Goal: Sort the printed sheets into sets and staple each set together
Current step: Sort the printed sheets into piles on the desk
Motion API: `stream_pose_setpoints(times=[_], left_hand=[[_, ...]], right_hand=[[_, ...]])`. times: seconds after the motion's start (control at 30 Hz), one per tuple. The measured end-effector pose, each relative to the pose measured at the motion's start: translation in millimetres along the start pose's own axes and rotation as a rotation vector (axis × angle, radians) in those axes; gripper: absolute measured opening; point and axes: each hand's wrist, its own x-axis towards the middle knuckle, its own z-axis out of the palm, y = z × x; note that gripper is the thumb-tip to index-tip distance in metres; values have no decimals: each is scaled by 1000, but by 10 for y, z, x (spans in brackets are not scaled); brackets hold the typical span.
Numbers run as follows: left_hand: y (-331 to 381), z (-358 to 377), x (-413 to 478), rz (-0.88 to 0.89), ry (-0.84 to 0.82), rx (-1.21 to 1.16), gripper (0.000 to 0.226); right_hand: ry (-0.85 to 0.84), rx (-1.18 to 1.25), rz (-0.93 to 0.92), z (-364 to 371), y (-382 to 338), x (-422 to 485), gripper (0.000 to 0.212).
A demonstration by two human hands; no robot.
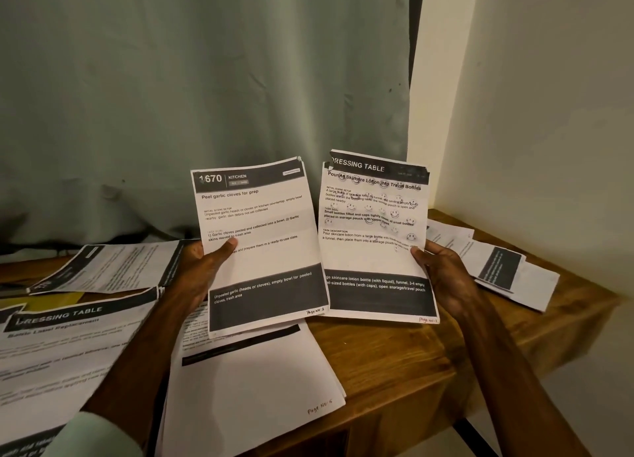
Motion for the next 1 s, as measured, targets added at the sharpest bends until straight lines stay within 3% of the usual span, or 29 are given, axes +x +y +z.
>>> stream_pose_setpoints(times=[1.0], left_hand=[[37,257,-144,0,-89,-39,29]], right_hand=[[50,-188,29,20,153,85,26]])
